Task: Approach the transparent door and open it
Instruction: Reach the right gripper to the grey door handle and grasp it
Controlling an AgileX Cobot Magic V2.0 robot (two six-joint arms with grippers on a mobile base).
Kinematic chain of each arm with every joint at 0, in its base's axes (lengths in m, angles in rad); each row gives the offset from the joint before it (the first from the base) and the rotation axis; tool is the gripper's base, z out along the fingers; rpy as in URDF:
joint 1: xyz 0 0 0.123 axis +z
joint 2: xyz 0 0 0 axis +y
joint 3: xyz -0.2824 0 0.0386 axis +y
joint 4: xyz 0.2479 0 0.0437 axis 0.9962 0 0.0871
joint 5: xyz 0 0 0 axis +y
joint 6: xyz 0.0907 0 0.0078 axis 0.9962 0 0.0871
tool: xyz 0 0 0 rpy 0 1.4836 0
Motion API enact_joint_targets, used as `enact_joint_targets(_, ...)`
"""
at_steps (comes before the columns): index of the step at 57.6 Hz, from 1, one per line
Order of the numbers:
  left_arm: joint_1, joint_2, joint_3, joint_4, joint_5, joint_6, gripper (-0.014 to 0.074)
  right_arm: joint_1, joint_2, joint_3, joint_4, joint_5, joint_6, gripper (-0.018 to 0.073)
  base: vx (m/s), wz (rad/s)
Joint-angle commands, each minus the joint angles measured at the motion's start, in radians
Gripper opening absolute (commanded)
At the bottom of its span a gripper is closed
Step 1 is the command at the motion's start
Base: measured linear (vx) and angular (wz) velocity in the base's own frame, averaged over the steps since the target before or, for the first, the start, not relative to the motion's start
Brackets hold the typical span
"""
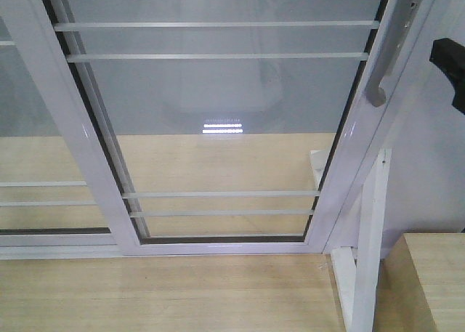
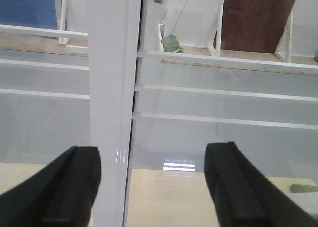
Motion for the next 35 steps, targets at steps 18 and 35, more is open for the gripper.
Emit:
enact_joint_targets(18, 0.001, 0.001, -0.038, 0.001, -0.036, -0.01, 0.057, -0.091, 0.054, -0.036, -0.022, -0.069, 0.001, 0.0634, 0.0, 0.0)
enact_joint_targets(35, 0.001, 0.001, -0.038, 0.001, -0.036, -0.01, 0.057, -0.091, 0.281, -0.038, -0.017, -0.34, 0.001, 0.0609, 0.0, 0.0)
